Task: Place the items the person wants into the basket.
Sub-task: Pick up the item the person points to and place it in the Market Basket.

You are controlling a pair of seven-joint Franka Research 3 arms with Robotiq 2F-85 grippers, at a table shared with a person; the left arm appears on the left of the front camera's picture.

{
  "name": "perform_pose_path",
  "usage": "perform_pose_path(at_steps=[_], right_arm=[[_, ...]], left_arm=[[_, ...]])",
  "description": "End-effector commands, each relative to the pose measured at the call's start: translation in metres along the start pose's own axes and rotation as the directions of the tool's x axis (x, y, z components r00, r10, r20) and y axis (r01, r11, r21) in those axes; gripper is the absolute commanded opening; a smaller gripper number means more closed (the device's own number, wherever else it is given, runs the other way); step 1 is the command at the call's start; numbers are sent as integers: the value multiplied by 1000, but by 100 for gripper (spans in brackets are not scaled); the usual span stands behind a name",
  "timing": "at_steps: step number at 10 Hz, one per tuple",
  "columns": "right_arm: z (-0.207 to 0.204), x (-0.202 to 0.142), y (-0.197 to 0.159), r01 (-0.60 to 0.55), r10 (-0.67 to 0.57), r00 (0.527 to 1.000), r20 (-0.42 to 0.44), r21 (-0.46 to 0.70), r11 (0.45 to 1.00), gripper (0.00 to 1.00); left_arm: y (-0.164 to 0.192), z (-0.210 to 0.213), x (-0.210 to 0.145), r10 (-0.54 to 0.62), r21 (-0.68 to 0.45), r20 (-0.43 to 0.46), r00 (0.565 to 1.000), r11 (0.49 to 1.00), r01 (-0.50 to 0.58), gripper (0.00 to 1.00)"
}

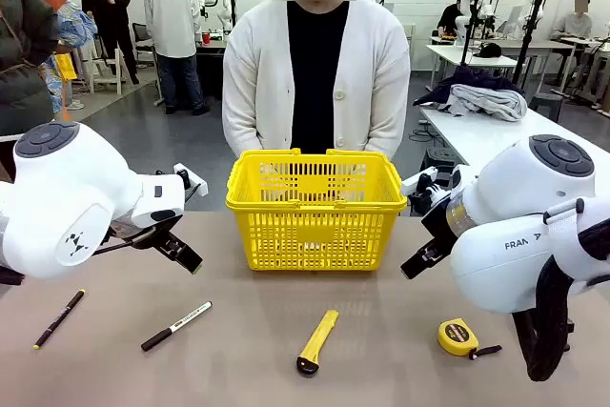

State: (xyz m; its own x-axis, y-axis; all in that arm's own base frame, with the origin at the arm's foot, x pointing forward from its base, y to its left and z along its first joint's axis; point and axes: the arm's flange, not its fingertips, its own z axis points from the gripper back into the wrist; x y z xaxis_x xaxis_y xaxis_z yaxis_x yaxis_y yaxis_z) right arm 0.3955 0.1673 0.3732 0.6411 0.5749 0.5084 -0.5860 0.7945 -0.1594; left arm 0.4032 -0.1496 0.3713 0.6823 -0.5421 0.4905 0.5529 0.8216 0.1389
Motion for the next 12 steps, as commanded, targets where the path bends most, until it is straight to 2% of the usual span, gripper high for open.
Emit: perform_pose_path(at_steps=[1,12], right_arm=[[0,0,0,0,0,1000,0,0,1000,100],[0,0,0,0,0,1000,0,0,1000,100]], left_arm=[[0,0,0,0,0,0,1000,1000,0,100],[0,0,0,0,0,0,1000,1000,0,100]])
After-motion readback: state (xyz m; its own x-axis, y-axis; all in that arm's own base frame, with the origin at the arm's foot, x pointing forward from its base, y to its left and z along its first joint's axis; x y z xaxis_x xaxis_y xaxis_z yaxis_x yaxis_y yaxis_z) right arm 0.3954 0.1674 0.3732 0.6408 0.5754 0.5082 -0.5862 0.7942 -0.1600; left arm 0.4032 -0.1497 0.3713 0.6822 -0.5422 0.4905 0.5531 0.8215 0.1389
